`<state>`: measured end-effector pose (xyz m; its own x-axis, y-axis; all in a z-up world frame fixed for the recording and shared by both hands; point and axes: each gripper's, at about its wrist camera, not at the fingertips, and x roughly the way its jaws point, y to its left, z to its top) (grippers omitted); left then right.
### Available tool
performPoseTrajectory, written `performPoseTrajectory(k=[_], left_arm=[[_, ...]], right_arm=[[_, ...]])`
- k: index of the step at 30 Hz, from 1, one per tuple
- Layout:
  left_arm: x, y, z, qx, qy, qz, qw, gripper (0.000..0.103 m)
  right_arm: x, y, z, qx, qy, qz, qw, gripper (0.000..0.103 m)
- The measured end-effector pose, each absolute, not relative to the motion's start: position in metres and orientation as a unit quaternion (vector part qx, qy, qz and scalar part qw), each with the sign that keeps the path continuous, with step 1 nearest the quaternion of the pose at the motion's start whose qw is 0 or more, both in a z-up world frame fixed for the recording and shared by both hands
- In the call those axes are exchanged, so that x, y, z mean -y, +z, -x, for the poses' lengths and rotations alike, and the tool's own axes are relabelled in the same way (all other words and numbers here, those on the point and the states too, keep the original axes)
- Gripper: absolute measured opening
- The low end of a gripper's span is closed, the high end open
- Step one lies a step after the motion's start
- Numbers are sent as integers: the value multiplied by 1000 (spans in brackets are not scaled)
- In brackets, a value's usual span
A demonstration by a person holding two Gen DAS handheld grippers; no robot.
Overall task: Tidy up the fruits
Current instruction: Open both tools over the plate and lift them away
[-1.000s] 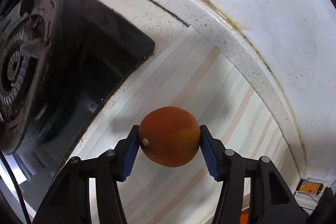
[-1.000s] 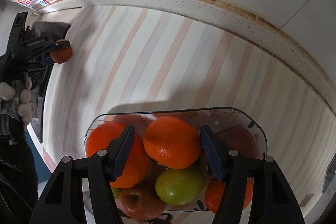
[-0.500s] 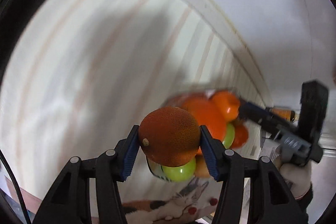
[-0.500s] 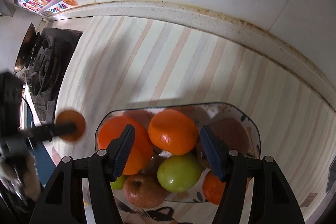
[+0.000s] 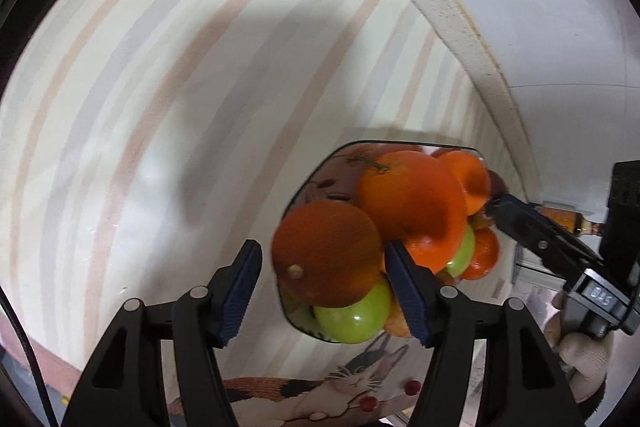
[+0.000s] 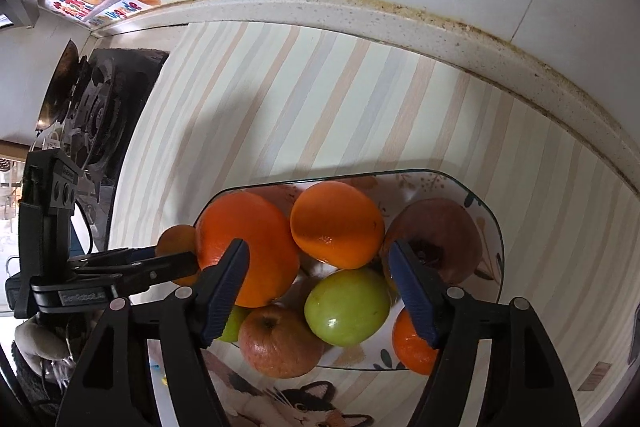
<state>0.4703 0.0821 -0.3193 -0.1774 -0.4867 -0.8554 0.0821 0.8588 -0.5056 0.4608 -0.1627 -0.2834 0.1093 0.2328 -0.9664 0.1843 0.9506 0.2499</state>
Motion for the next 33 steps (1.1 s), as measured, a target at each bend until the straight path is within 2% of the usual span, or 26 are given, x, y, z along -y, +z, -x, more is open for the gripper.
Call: performPoseTrajectory(k=[5, 7, 8, 9, 11, 12, 18, 33], left_arm=[[-79, -310, -463, -727, -213, 118, 642, 62], [-77, -296, -456, -711, -206, 99, 665, 62], [-77, -288, -451, -700, -196, 79, 682, 62], [-76, -277, -444, -685, -187, 54, 702, 63], [-73, -258, -426, -651, -166, 2, 740, 81], [-72, -250, -416, -639, -156, -21, 753, 84], [-62, -231, -367, -618, -127, -30, 776, 85], [-27, -130, -227, -523, -45, 20, 851, 85]], right_arm=[[162, -274, -461, -660, 19, -149, 736, 77], [163, -264, -455, -653, 3, -135, 745, 94], [163, -257, -449, -646, -14, -117, 754, 97], [162, -253, -444, -642, -29, -98, 760, 97], [158, -245, -430, -632, -51, -66, 770, 97], [156, -243, -421, -630, -58, -58, 773, 97], [154, -224, -362, -608, -74, -48, 789, 98], [182, -111, -233, -516, -25, -11, 856, 98]])
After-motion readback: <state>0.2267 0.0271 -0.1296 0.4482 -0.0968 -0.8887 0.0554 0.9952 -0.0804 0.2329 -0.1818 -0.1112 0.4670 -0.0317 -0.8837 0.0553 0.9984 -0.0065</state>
